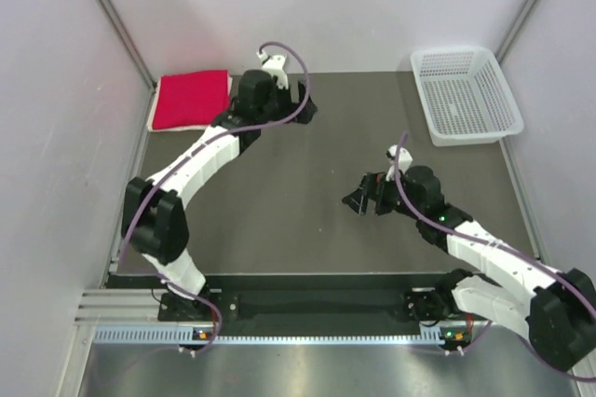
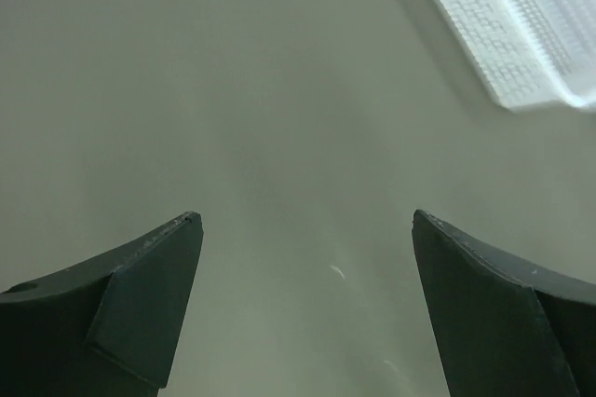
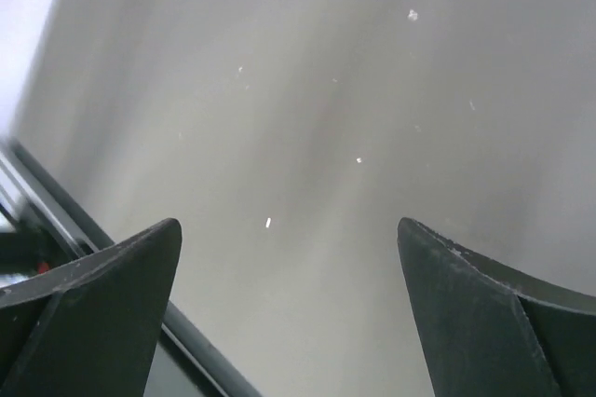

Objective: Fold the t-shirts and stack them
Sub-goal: Reset both grippers

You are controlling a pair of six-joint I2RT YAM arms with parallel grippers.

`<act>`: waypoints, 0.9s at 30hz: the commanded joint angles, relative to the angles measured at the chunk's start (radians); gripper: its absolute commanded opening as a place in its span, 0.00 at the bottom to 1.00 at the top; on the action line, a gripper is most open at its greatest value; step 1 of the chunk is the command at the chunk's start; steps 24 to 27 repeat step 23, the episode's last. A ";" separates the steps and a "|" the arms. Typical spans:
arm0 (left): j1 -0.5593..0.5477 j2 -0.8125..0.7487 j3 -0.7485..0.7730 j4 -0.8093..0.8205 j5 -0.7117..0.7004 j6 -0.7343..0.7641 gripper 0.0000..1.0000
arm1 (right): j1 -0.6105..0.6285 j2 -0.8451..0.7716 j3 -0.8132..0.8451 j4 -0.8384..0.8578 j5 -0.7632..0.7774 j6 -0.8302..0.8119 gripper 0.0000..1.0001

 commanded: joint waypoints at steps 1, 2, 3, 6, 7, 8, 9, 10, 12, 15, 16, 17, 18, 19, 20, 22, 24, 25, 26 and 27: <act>0.031 -0.197 -0.251 0.134 0.141 -0.274 0.99 | -0.031 -0.107 -0.122 0.195 0.057 0.227 1.00; 0.026 -0.238 -0.319 0.171 0.167 -0.365 0.99 | -0.034 -0.130 -0.157 0.223 0.078 0.304 1.00; 0.022 -0.279 -0.385 0.207 0.219 -0.413 0.99 | -0.038 -0.156 -0.226 0.248 0.089 0.344 1.00; 0.017 -0.443 -0.653 0.390 0.307 -0.594 0.99 | -0.057 -0.245 -0.349 0.346 0.126 0.473 1.00; 0.016 -0.523 -0.775 0.457 0.321 -0.633 0.99 | -0.060 -0.283 -0.377 0.386 0.136 0.499 1.00; 0.016 -0.564 -0.831 0.482 0.329 -0.695 0.99 | -0.060 -0.303 -0.406 0.414 0.143 0.537 1.00; 0.012 -0.607 -0.931 0.498 0.341 -0.720 0.99 | -0.060 -0.346 -0.464 0.459 0.149 0.559 1.00; 0.011 -0.688 -0.974 0.516 0.362 -0.742 0.99 | -0.060 -0.369 -0.486 0.475 0.159 0.608 0.99; 0.012 -0.767 -1.090 0.525 0.390 -0.814 0.99 | -0.058 -0.444 -0.576 0.489 0.181 0.672 1.00; 0.011 -0.911 -1.300 0.725 0.425 -1.011 0.99 | -0.060 -0.553 -0.616 0.402 0.181 0.722 1.00; 0.011 -0.981 -1.359 0.799 0.419 -1.076 0.99 | -0.058 -0.563 -0.615 0.394 0.172 0.716 1.00; 0.012 -1.017 -1.463 0.921 0.380 -1.187 0.99 | -0.060 -0.557 -0.616 0.403 0.155 0.714 1.00; 0.012 -1.055 -1.515 0.962 0.338 -1.234 0.99 | -0.058 -0.548 -0.615 0.418 0.150 0.716 1.00; 0.014 -1.139 -1.554 0.996 0.311 -1.271 0.99 | -0.057 -0.537 -0.616 0.447 0.146 0.711 1.00; 0.015 -1.184 -1.586 1.036 0.257 -1.338 0.99 | -0.057 -0.525 -0.618 0.481 0.120 0.708 1.00; 0.017 -1.313 -1.636 1.012 0.229 -1.397 0.99 | -0.057 -0.520 -0.633 0.591 0.091 0.711 1.00; 0.017 -1.354 -1.639 1.013 0.215 -1.421 0.98 | -0.055 -0.534 -0.641 0.634 0.049 0.710 1.00; 0.017 -1.354 -1.639 1.013 0.215 -1.421 0.98 | -0.055 -0.534 -0.641 0.634 0.049 0.710 1.00; 0.017 -1.354 -1.639 1.013 0.215 -1.421 0.98 | -0.055 -0.534 -0.641 0.634 0.049 0.710 1.00; 0.017 -1.354 -1.639 1.013 0.215 -1.421 0.98 | -0.055 -0.534 -0.641 0.634 0.049 0.710 1.00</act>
